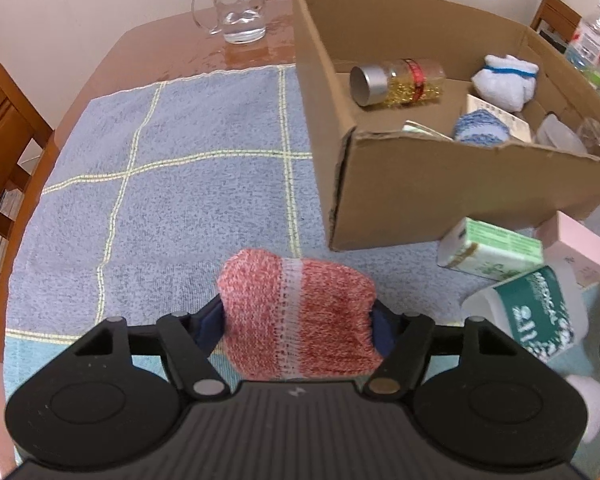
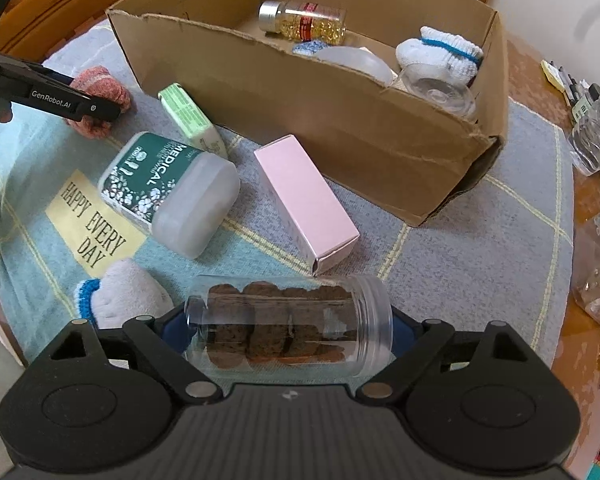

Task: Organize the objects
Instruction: 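Carry the pink sock and cookie jar into the cardboard box and release both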

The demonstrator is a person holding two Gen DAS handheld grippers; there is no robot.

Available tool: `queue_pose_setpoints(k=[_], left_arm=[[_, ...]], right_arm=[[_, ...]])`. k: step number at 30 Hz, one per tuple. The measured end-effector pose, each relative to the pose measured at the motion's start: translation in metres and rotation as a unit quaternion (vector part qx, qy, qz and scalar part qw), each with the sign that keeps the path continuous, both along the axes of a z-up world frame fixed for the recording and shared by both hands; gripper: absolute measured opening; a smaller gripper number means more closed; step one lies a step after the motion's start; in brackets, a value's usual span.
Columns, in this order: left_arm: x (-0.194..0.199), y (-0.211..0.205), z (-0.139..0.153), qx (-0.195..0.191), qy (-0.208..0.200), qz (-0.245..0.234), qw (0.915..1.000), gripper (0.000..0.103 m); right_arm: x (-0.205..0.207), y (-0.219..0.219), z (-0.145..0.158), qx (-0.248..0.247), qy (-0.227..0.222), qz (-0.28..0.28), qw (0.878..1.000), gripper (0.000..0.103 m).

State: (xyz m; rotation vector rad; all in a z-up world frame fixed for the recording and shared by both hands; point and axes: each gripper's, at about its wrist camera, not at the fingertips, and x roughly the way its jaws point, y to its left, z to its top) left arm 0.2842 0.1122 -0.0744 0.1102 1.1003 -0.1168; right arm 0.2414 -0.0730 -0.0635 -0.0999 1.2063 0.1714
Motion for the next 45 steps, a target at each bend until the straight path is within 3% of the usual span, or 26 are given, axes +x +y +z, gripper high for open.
queue_pose_setpoints(k=[11, 18, 22, 28, 30, 32, 35, 45], left_arm=[[-0.018, -0.007, 0.058, -0.025, 0.001, -0.039, 0.9989, 0.070], [-0.009, -0.021, 0.111, -0.043, -0.042, -0.070, 0.9958, 0.070], [0.007, -0.035, 0.126, -0.045, -0.065, -0.084, 0.9933, 0.070], [0.037, -0.054, 0.134, -0.048, -0.084, -0.096, 0.9906, 0.071], [0.045, -0.058, 0.134, -0.044, -0.100, -0.093, 0.9896, 0.077], [0.050, -0.060, 0.133, -0.036, -0.117, -0.084, 0.9889, 0.096], [0.053, -0.061, 0.130, -0.024, -0.121, -0.075, 0.9895, 0.097], [0.031, -0.039, 0.128, -0.039, -0.091, -0.025, 0.9948, 0.098]], right_arm=[[-0.007, -0.011, 0.029, 0.020, -0.014, -0.015, 1.000, 0.094], [0.000, -0.015, 0.067, 0.034, -0.045, -0.023, 0.998, 0.094], [0.011, -0.020, 0.089, 0.047, -0.072, -0.036, 0.996, 0.094], [0.031, -0.023, 0.114, 0.045, -0.109, -0.041, 0.992, 0.094], [0.037, -0.024, 0.118, 0.045, -0.117, -0.042, 0.991, 0.094], [0.043, -0.025, 0.121, 0.045, -0.122, -0.047, 0.990, 0.094], [0.051, -0.027, 0.122, 0.048, -0.126, -0.051, 0.990, 0.094], [0.083, -0.023, 0.123, 0.050, -0.128, -0.028, 0.990, 0.094]])
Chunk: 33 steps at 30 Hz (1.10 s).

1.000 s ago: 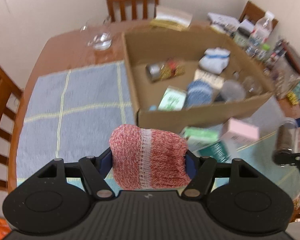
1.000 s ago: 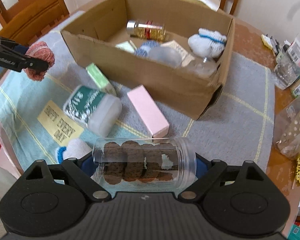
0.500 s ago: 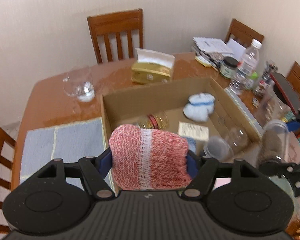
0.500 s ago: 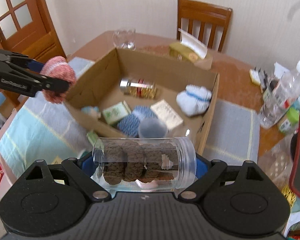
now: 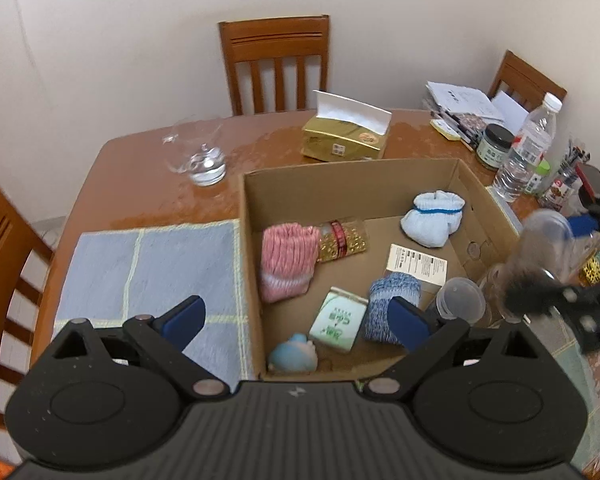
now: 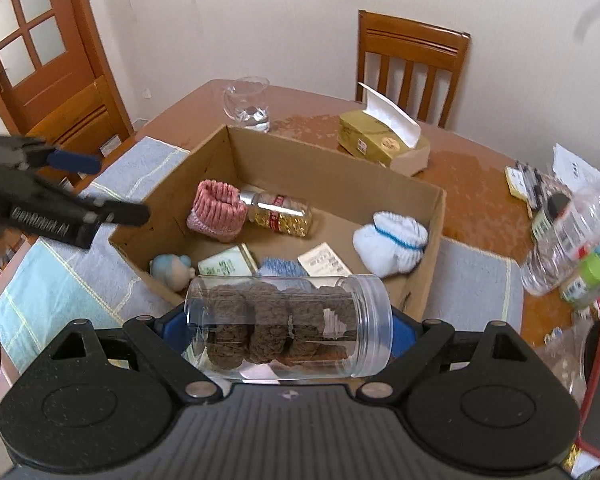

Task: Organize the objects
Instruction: 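Carry the pink sock and cookie jar into the cardboard box and release both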

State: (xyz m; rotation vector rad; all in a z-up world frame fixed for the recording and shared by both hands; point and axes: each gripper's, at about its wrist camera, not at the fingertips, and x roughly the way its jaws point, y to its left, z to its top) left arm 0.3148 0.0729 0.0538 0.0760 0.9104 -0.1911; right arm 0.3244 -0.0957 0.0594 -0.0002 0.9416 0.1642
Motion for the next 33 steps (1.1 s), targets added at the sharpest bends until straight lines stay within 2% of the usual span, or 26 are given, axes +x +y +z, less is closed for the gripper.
queue_pose_setpoints(k=[6, 14, 20, 22, 33], left_arm=[[-0.025, 0.015, 0.004, 0.007, 0.005, 0.035, 0.9993, 0.099], [-0.057, 0.032, 0.004, 0.008, 0.012, 0.084, 0.9963, 0.099], [-0.065, 0.037, 0.004, 0.005, 0.013, 0.107, 0.9942, 0.099], [-0.067, 0.038, 0.003, 0.001, 0.015, 0.113, 0.9934, 0.099], [-0.074, 0.026, -0.002, -0.003, 0.010, 0.118, 0.9930, 0.099]], right_arm=[[0.034, 0.012, 0.001, -0.007, -0.002, 0.031, 0.999, 0.094], [0.076, 0.041, -0.013, -0.032, 0.015, 0.074, 0.997, 0.094], [0.100, 0.054, -0.017, -0.035, 0.020, 0.085, 0.996, 0.096], [0.102, 0.057, -0.017, -0.048, 0.013, 0.078, 0.996, 0.103], [0.081, 0.045, -0.013, -0.043, 0.006, 0.064, 0.997, 0.103]])
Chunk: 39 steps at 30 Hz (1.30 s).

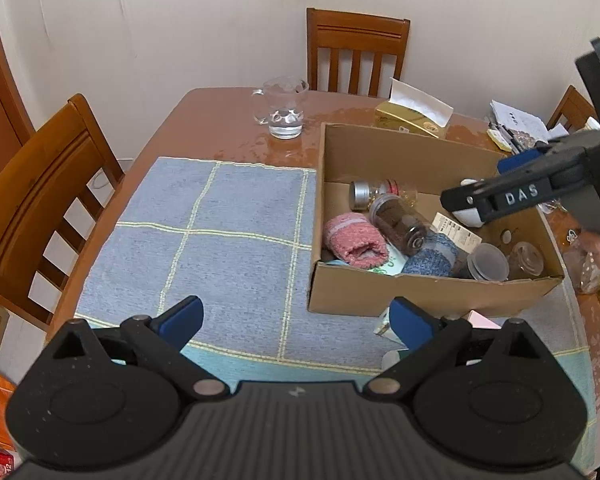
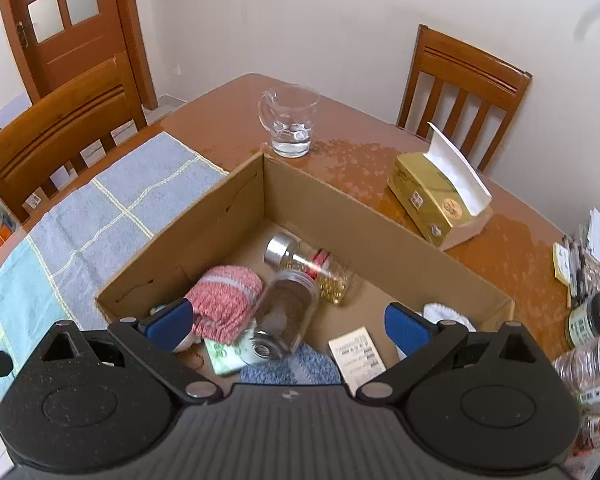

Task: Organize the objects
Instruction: 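Carry the pink sock and cookie jar into the cardboard box and release both, then move the left tool toward the green soap box while the right tool approaches the pink box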

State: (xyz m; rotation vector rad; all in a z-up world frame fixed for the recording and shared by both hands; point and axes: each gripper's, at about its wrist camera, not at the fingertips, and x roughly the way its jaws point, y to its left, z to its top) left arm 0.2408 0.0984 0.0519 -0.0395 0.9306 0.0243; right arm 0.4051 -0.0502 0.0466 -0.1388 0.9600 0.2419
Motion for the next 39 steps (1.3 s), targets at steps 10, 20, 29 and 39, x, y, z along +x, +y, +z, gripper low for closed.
queue_pose_setpoints(k=[10, 20, 29, 39], left_arm=[[-0.014, -0.013, -0.016, 0.009, 0.001, 0.008, 0.9999, 0.100], [-0.024, -0.015, -0.038, 0.027, 0.005, -0.019, 0.9994, 0.100], [-0.035, -0.007, -0.063, 0.042, 0.024, -0.050, 0.9975, 0.100], [-0.038, 0.013, -0.078, 0.051, 0.042, -0.059, 0.9961, 0.100]], right_arm=[[-0.043, -0.013, -0.002, 0.009, -0.009, -0.029, 0.999, 0.103], [-0.095, -0.022, -0.010, -0.009, -0.028, -0.079, 0.996, 0.103], [-0.135, -0.028, -0.038, -0.011, 0.004, -0.176, 0.984, 0.103], [-0.135, -0.013, -0.086, 0.011, 0.050, -0.250, 0.967, 0.103]])
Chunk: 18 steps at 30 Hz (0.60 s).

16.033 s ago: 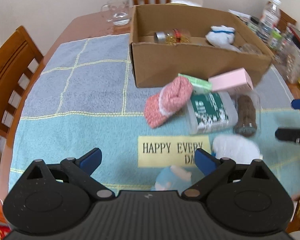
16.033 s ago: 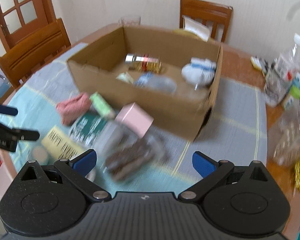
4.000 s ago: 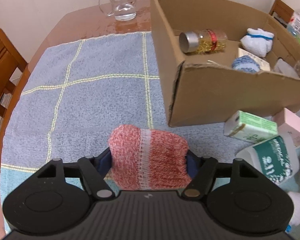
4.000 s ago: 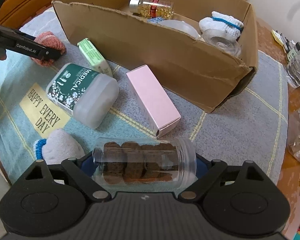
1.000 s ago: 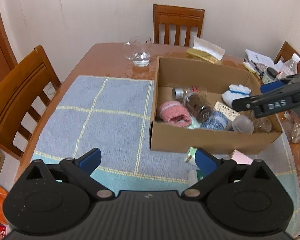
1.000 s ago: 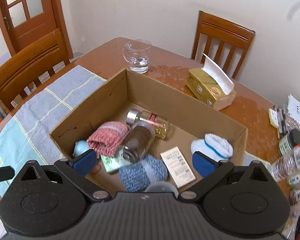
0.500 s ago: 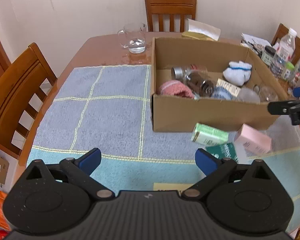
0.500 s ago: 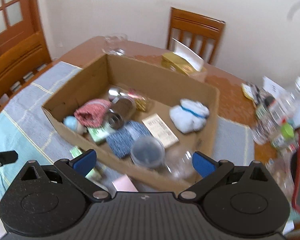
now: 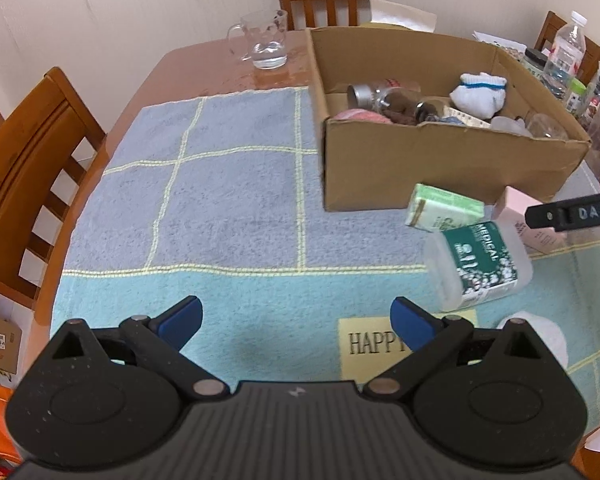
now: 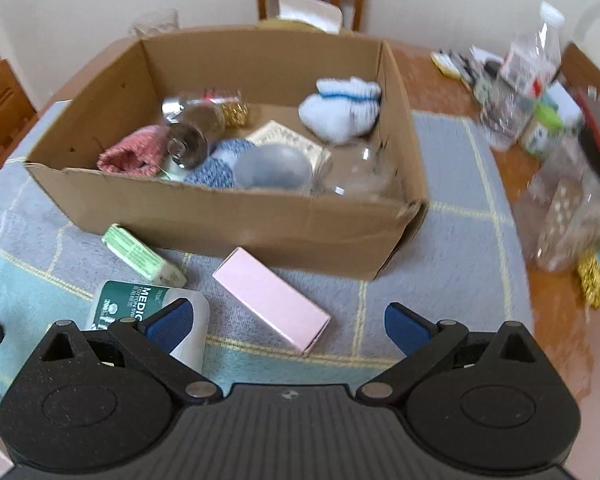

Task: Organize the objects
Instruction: 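Move the left tool toward the green soap box while the right tool approaches the pink box, then grasp the pink box with the right tool while the left tool grasps the white blue-banded sock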

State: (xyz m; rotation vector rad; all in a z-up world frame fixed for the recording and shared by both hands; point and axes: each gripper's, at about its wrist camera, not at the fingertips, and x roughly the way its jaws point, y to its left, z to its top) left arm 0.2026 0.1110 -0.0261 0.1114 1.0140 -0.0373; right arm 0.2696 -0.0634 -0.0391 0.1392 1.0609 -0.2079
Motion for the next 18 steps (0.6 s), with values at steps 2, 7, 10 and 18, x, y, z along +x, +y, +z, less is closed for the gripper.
queue_pose_setpoints(k=[2, 7, 10, 18], left_arm=[[0.001, 0.005, -0.001, -0.001, 0.002, 0.003, 1.0000, 0.100], [0.007, 0.014, -0.006, -0.009, 0.006, 0.003, 0.9999, 0.100], [0.012, 0.016, -0.009, -0.014, 0.009, 0.001, 0.9999, 0.100], [0.018, 0.009, -0.023, -0.020, 0.029, -0.032, 0.9988, 0.100]], right_arm=[[0.005, 0.001, -0.006, 0.005, 0.000, -0.017, 1.000, 0.103], [0.022, 0.003, -0.019, 0.007, -0.002, -0.058, 0.998, 0.103], [0.028, 0.005, -0.026, 0.002, -0.007, -0.083, 0.997, 0.103], [0.030, -0.001, -0.046, -0.011, 0.008, -0.138, 0.990, 0.103]])
